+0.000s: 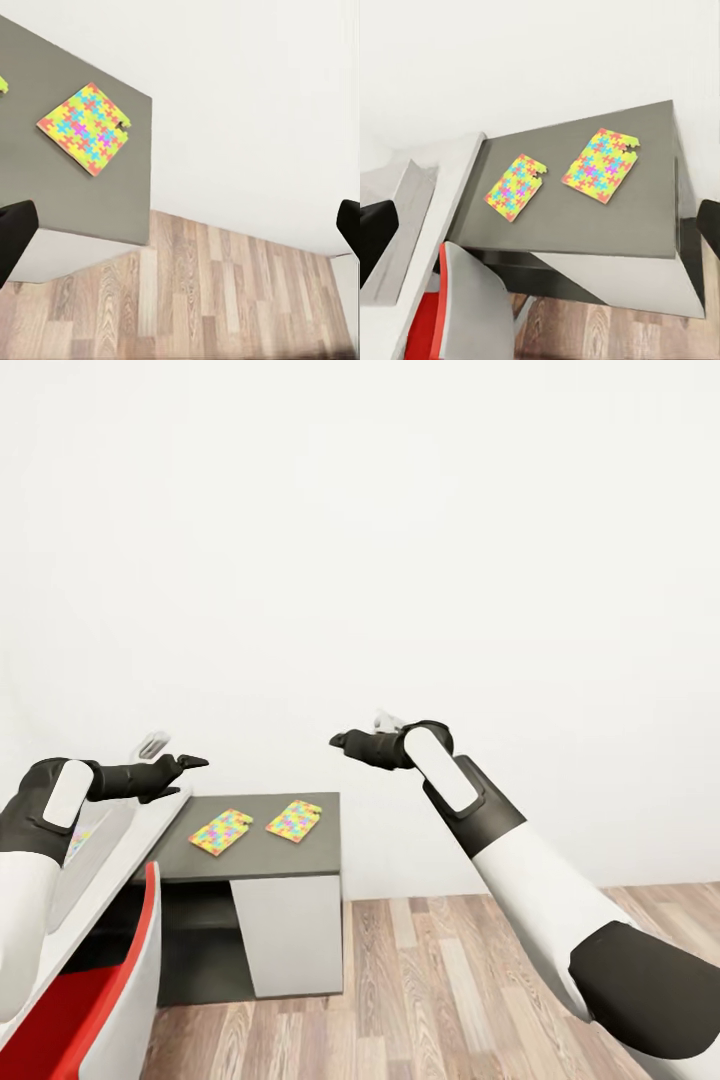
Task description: Put all the toys in the child's room - the three board games (two on the bed and one on the table), the two jigsaw puzzles on the table, and the tennis ball on the table - inside the toy box on the table in the child's room.
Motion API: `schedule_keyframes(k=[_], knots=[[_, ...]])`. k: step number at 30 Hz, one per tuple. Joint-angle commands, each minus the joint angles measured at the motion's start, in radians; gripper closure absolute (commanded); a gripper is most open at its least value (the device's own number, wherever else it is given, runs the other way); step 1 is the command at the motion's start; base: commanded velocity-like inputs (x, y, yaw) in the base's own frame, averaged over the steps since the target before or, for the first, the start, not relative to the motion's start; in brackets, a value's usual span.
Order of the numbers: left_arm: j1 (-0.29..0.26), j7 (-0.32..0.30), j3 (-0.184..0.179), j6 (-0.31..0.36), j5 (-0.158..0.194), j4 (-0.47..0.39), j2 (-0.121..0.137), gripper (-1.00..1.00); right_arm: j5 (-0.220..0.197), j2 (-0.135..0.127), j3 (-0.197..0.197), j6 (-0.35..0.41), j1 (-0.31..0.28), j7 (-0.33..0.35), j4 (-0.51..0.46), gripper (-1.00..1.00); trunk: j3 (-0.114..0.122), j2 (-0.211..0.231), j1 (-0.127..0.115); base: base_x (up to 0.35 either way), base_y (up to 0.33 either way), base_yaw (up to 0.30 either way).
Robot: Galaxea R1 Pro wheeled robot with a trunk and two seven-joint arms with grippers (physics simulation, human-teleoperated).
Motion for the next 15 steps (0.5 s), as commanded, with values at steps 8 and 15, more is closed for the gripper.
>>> schedule_keyframes(k=[8, 15], knots=[[0.002, -0.010, 0.003, 0.003, -0.010, 0.000, 0.000, -1.00, -0.010, -0.013, 0.001, -0.002, 0.032, -0.010, 0.000, -1.00, 0.003, -0.001, 0.000, -0.060, 0.000, -0.281], [0.003, -0.010, 0.003, 0.003, -0.010, 0.000, 0.000, -1.00, -0.008, -0.014, 0.003, -0.005, 0.066, -0.011, 0.031, -1.00, 0.007, -0.001, 0.000, -0.005, 0.000, -0.281]])
